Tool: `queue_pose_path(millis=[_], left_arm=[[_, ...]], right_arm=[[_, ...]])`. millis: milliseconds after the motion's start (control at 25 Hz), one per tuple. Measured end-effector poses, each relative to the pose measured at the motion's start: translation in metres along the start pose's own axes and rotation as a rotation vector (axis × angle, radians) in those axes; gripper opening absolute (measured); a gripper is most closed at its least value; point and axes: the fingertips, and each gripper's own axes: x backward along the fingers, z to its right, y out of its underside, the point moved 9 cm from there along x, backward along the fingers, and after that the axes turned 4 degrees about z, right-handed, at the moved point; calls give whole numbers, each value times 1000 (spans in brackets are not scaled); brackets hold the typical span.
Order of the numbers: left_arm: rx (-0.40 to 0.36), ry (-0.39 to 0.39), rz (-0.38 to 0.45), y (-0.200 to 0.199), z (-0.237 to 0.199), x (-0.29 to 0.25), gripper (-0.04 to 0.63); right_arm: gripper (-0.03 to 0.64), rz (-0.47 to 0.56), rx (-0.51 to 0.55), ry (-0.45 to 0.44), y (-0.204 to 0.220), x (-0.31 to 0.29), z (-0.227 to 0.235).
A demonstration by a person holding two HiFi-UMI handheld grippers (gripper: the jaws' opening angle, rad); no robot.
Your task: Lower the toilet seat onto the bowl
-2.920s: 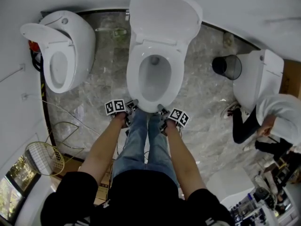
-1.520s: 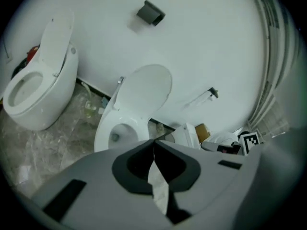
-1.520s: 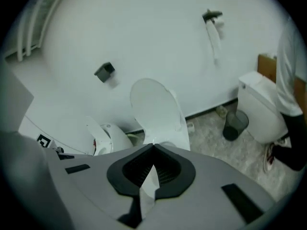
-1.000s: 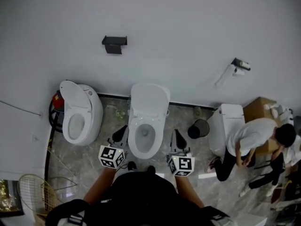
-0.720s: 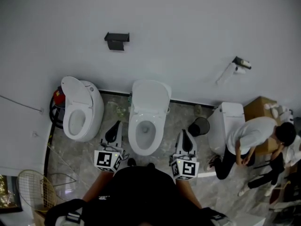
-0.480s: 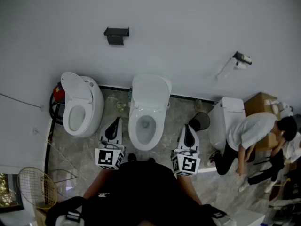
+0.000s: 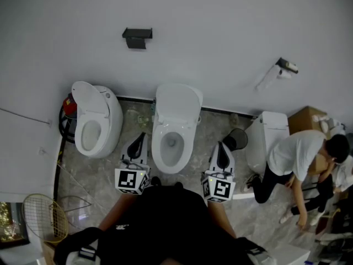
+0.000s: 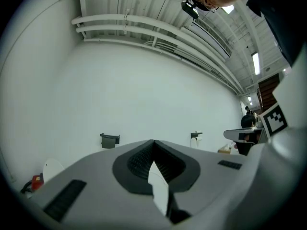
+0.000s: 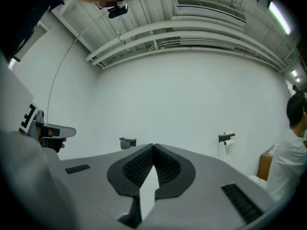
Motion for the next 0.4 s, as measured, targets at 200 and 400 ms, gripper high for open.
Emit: queue_pose_path(millis=[200,400], left_arm=[[-3,3,-5,-2,0,-5,6],[-8,21,-4,-3,2,-12,6]], right_arm=[[17,3,-7,10,1,0,3],[17,-5,8,13,-2,-3,6]])
